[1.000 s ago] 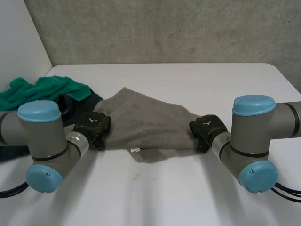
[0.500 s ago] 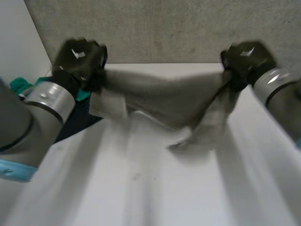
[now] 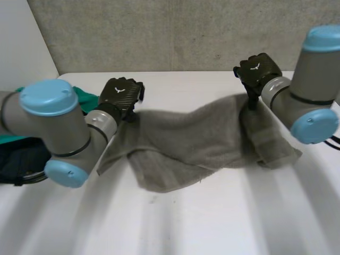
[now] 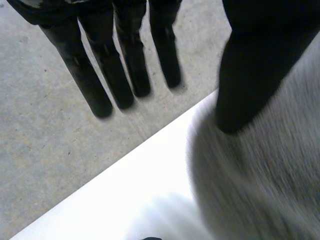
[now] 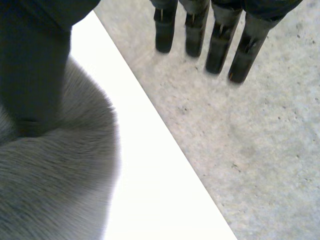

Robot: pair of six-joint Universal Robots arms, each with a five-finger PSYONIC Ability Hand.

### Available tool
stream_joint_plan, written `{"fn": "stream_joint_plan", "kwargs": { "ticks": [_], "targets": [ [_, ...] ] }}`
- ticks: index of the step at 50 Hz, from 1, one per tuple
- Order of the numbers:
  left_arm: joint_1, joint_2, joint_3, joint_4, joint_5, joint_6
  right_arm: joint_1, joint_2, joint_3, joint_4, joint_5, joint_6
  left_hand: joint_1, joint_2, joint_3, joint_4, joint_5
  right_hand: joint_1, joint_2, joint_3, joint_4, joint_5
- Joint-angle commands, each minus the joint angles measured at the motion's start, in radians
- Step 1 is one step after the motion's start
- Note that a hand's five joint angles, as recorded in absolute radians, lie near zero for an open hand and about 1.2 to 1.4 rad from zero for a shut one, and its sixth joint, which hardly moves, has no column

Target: Fold the laundry.

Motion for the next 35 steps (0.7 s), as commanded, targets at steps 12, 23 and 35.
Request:
{"fn": "stream_joint_plan", "kwargs": {
  "ticks": [12, 23, 35],
  "targets": [
    [-0.005, 0.068, -0.103, -0.018, -0.026, 0.041, -0.009, -0.258, 0.339, -0.100, 0.136, 0.055, -0.622, -0.661, -0.663, -0.661, -0.659, -0.138, -0.241, -0.253, -0.259, -0.271],
    [0.075, 0.070, -0.224, -0.084, -0.027, 0.041, -0.020, -0.381, 0.754, -0.083, -0.024, 0.061, -0.478, -0.517, -0.519, -0.517, -0.515, -0.025, -0.128, -0.140, -0.146, -0.158],
    [0.104, -0.021, -0.174, -0.078, -0.041, 0.045, -0.069, -0.382, 0.894, -0.187, -0.036, 0.065, -0.053, -0.092, -0.095, -0.092, -0.090, 0.186, 0.084, 0.072, 0.065, 0.054]
  ]
}}
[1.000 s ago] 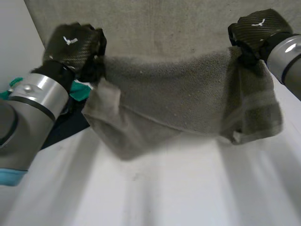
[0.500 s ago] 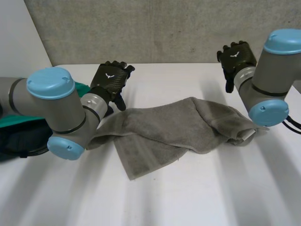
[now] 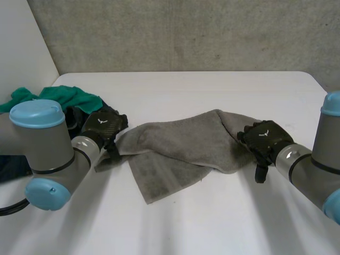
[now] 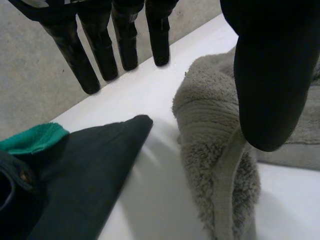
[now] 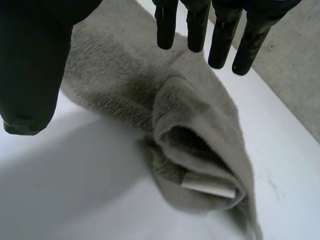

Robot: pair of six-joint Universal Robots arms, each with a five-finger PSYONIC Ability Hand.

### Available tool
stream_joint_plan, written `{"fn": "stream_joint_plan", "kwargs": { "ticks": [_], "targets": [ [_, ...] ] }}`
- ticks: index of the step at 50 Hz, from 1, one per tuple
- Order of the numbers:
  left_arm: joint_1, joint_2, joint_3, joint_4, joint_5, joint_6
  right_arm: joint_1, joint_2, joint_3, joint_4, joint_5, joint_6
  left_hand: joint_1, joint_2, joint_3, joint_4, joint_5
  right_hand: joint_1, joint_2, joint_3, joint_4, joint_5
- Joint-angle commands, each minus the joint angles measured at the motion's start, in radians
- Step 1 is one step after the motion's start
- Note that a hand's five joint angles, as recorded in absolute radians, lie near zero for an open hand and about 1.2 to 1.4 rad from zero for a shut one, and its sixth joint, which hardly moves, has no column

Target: Fold the laundry.

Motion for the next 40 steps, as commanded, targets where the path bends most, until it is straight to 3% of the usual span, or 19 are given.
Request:
{"fn": "stream_joint_plan", "kwargs": {
  "ticks": [1, 5, 8, 26, 40],
  "targets": [
    [0.012, -0.067, 0.037, 0.006, -0.010, 0.005, -0.031, 0.003, 0.059, -0.058, -0.001, 0.002, 0.591, 0.600, 0.600, 0.598, 0.594, 0.260, 0.206, 0.208, 0.223, 0.202],
    [0.015, -0.066, 0.037, 0.007, -0.006, 0.005, -0.047, 0.005, 0.065, -0.055, -0.001, 0.002, 0.877, 0.885, 0.886, 0.883, 0.879, 0.321, 0.267, 0.269, 0.285, 0.264],
    [0.013, -0.060, 0.036, 0.007, -0.006, 0.005, -0.059, 0.017, 0.074, -0.055, -0.007, 0.001, 0.916, 0.924, 0.925, 0.922, 0.918, 0.412, 0.358, 0.360, 0.375, 0.355],
    [0.012, -0.011, -0.018, 0.006, -0.004, 0.003, -0.064, 0.181, -0.073, -0.131, -0.029, -0.002, 0.901, 0.910, 0.910, 0.908, 0.904, 0.374, 0.320, 0.322, 0.338, 0.317],
    [0.023, 0.006, -0.021, 0.006, -0.001, 0.003, -0.058, 0.305, -0.201, -0.136, -0.030, -0.009, 0.907, 0.916, 0.916, 0.913, 0.910, 0.564, 0.510, 0.513, 0.528, 0.507]
  ]
}}
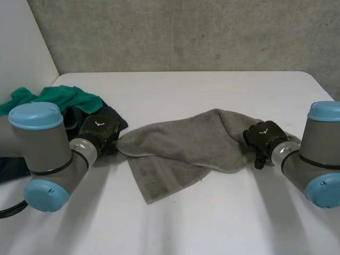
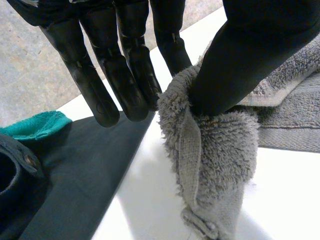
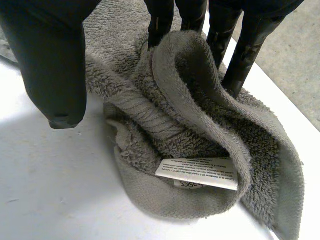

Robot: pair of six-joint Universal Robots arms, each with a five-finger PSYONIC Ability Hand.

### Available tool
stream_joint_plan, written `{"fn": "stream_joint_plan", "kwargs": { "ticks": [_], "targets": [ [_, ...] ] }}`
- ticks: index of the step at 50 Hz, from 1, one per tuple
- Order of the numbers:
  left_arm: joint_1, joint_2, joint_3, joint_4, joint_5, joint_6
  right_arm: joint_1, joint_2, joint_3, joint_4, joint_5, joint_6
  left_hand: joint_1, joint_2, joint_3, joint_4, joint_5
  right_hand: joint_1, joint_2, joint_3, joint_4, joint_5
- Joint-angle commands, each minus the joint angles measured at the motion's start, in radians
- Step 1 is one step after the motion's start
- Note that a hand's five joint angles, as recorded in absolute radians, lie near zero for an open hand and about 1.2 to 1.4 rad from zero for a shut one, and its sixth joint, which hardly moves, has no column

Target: Fold the laundry.

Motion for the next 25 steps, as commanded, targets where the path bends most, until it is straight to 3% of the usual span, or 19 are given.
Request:
{"fn": "stream_joint_plan", "kwargs": {
  "ticks": [1, 4, 11, 15, 20, 25],
  "targets": [
    [0.008, 0.003, 0.001, 0.000, 0.001, 0.000, 0.000, 0.067, -0.067, -0.002, -0.001, -0.007, 0.230, 0.178, 0.189, 0.178, 0.194, 0.427, 0.360, 0.352, 0.355, 0.358],
    [0.008, 0.006, 0.001, 0.000, 0.001, 0.000, 0.000, 0.078, -0.090, -0.002, 0.003, -0.004, 0.259, 0.208, 0.218, 0.208, 0.224, 0.883, 0.817, 0.809, 0.812, 0.815],
    [0.010, 0.091, -0.001, -0.018, 0.001, 0.000, -0.006, 0.037, -0.131, 0.015, 0.008, 0.002, 0.303, 0.251, 0.262, 0.251, 0.267, 0.885, 0.818, 0.811, 0.813, 0.816],
    [0.013, 0.212, -0.010, -0.056, 0.004, 0.000, -0.019, -0.106, -0.142, 0.071, 0.007, -0.007, 0.303, 0.251, 0.262, 0.251, 0.267, 0.885, 0.818, 0.811, 0.813, 0.816],
    [0.011, 0.346, -0.013, -0.104, 0.018, 0.000, -0.085, -0.304, -0.260, 0.310, 0.000, -0.013, 0.303, 0.251, 0.262, 0.251, 0.267, 0.885, 0.818, 0.811, 0.813, 0.816],
    [0.003, 0.398, -0.018, -0.124, 0.053, 0.002, -0.095, -0.277, -0.383, 0.528, -0.041, -0.018, 0.303, 0.251, 0.262, 0.251, 0.267, 0.885, 0.818, 0.811, 0.813, 0.816]
  ]
}}
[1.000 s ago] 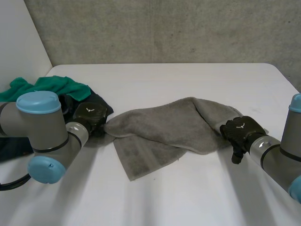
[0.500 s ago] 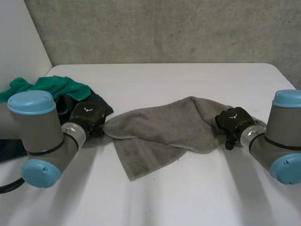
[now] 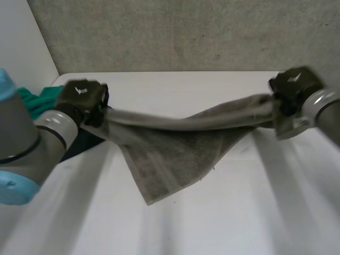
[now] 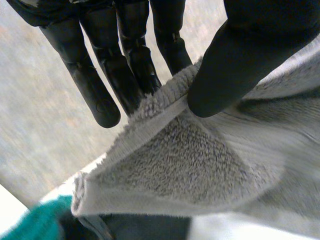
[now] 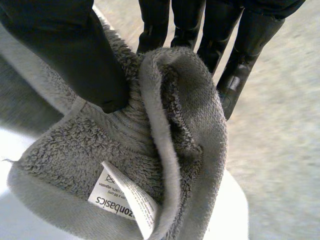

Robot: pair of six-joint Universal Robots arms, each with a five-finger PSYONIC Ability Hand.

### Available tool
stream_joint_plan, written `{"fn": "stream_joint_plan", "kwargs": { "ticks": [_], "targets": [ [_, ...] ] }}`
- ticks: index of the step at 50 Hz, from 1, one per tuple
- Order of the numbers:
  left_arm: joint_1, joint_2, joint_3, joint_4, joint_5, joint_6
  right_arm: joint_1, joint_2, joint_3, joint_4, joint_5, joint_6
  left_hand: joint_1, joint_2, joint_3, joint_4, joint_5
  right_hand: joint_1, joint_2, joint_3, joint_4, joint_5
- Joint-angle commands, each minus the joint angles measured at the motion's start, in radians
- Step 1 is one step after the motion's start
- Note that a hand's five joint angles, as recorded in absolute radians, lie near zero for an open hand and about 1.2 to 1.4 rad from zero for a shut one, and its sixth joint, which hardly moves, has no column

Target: Fold the laundry.

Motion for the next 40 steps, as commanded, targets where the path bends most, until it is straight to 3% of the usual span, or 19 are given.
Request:
{"fn": "stream_joint_plan", "kwargs": {
  "ticks": [1, 7, 15, 21, 30, 36, 40],
  "targets": [
    [-0.010, 0.111, -0.006, -0.042, 0.051, 0.001, -0.038, -0.050, -0.192, 0.356, -0.048, -0.007, 0.284, 0.201, 0.207, 0.198, 0.232, 0.442, 0.223, 0.226, 0.211, 0.252],
    [-0.009, 0.007, 0.011, -0.027, 0.058, 0.003, -0.035, 0.073, -0.263, 0.417, -0.056, -0.007, 0.284, 0.201, 0.207, 0.198, 0.232, 0.442, 0.223, 0.226, 0.211, 0.252],
    [-0.019, -0.274, 0.190, 0.021, 0.052, 0.052, -0.029, 0.297, -0.389, 0.414, -0.044, -0.014, 0.284, 0.201, 0.207, 0.198, 0.232, 0.442, 0.223, 0.226, 0.211, 0.252],
    [-0.039, -0.373, 0.461, 0.169, 0.050, 0.066, -0.013, 0.403, -0.634, 0.260, 0.004, 0.031, 0.284, 0.201, 0.207, 0.198, 0.232, 0.442, 0.223, 0.226, 0.211, 0.252],
    [-0.044, -0.325, 0.626, 0.533, -0.025, 0.055, -0.006, 0.334, -0.809, -0.234, 0.059, 0.234, 0.284, 0.201, 0.207, 0.198, 0.232, 0.442, 0.223, 0.226, 0.211, 0.252],
    [-0.082, -0.232, 0.531, 0.527, -0.044, 0.053, -0.007, 0.291, -0.795, -0.226, 0.044, 0.234, 0.284, 0.201, 0.207, 0.198, 0.232, 0.442, 0.223, 0.226, 0.211, 0.252],
    [-0.084, -0.182, 0.378, 0.509, -0.045, 0.053, -0.009, 0.283, -0.751, -0.109, -0.010, 0.233, 0.284, 0.201, 0.207, 0.198, 0.232, 0.442, 0.223, 0.226, 0.211, 0.252]
  ]
}}
